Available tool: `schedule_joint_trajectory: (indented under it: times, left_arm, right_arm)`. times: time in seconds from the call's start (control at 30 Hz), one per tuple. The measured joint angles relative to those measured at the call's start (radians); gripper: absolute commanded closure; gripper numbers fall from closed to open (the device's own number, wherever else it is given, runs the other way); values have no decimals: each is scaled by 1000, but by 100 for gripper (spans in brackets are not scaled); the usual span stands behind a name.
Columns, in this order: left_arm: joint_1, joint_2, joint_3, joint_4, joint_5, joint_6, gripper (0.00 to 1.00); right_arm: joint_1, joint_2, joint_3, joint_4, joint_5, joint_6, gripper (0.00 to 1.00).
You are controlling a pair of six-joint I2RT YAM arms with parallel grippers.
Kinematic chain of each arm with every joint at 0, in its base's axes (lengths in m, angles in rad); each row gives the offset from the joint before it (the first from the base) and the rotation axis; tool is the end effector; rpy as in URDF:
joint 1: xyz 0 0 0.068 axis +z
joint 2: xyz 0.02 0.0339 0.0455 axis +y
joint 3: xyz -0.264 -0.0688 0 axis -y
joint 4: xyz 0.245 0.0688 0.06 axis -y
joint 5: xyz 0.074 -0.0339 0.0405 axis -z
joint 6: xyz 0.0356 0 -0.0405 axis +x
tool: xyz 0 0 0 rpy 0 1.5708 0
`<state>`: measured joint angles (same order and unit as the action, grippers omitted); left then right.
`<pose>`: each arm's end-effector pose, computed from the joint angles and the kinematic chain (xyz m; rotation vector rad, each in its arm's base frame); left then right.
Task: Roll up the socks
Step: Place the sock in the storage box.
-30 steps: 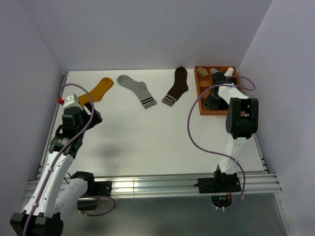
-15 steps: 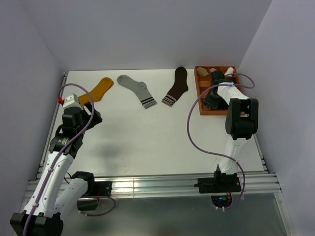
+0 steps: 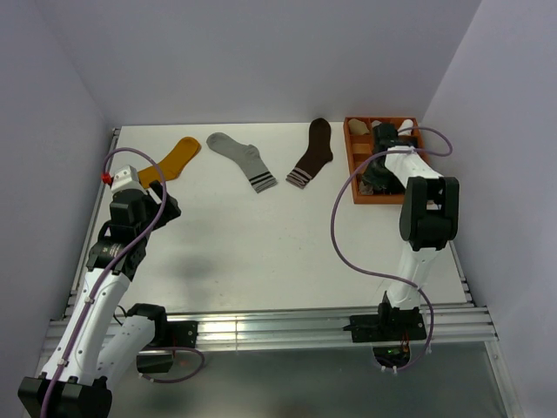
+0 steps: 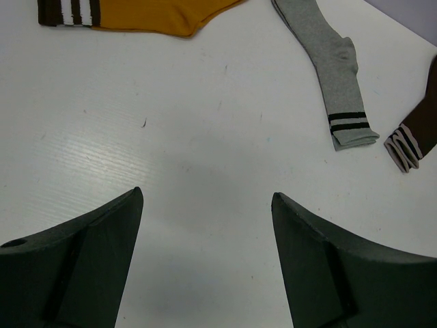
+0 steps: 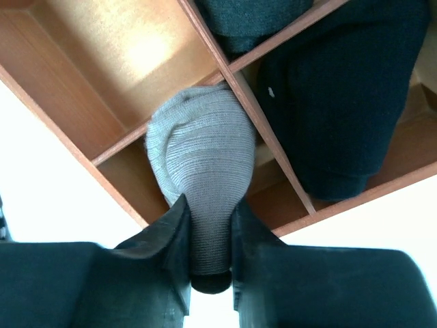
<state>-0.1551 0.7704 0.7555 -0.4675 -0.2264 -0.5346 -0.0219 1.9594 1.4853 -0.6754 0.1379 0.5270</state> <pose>0.1719 -0.0188 0.3033 -0.5228 1.9778 -0.1992 0.4099 -0.0139 0.1996 0.7701 2.5880 -0.0363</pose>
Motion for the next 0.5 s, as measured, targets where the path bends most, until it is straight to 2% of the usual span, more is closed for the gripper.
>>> schedule_joint_trajectory:
  times: [0.03,0.13,0.27,0.4,0.43,0.5]
  left_arm:
    - [0,0,0,0,0,0,19]
    - [0,0,0,0,0,0,19]
    - [0,0,0,0,0,0,19]
    - [0,-2,0,0,0,0,19]
    - [0,-3,0,0,1,0,19]
    - [0,-8,0,0,1,0,19]
  right_arm:
    - [1,0,-3,3,5,2,93]
    - [9,0,-32,38,26,3,99]
    - [35,2,-40,51,64,0,99]
    - [66,26,-38,54,103,-2,86]
    - [72,32,-38,55,112,-5,79]
    - [85,40,-34,55,137,-5,74]
